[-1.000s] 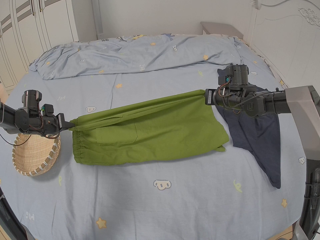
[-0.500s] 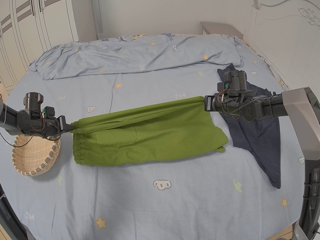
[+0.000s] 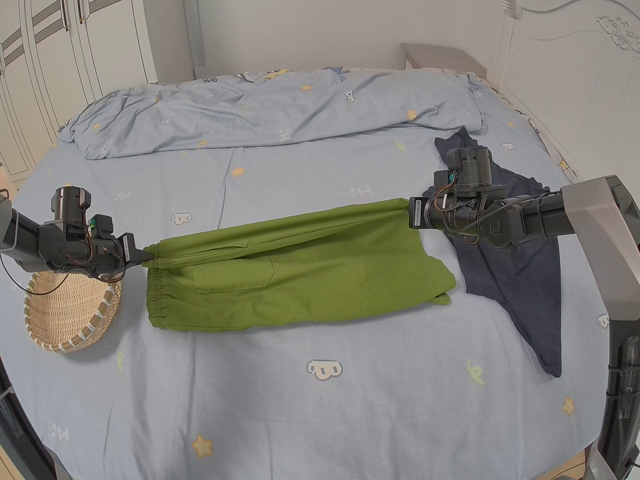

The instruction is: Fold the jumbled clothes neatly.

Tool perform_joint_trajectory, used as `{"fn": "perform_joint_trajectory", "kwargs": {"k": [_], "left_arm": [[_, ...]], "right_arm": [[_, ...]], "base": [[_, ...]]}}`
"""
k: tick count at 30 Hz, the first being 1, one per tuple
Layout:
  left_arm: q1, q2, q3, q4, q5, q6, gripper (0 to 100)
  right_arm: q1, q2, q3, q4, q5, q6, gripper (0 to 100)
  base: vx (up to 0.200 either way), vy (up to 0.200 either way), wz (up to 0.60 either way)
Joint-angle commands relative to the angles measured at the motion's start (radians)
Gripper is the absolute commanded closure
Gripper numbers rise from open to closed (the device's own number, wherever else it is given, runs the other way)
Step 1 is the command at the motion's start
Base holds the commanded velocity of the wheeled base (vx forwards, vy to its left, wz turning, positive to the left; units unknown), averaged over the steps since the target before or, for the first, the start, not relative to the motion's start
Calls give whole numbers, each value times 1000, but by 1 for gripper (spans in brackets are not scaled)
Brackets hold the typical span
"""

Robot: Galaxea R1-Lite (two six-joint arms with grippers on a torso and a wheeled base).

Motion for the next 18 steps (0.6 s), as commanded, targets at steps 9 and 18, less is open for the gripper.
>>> {"fn": "perform_joint_trajectory", "kwargs": {"k": [9,18], "left_arm": [[-21,17,-20,-13,0,-5,100],[-21,24,-25,-14,0,-5,100]], "right_arm": [[-13,-4,5,-2,1,1,100],[-8,-1,2,-2,-8,7,100]], "base": [[0,0,0],[0,0,0]]}}
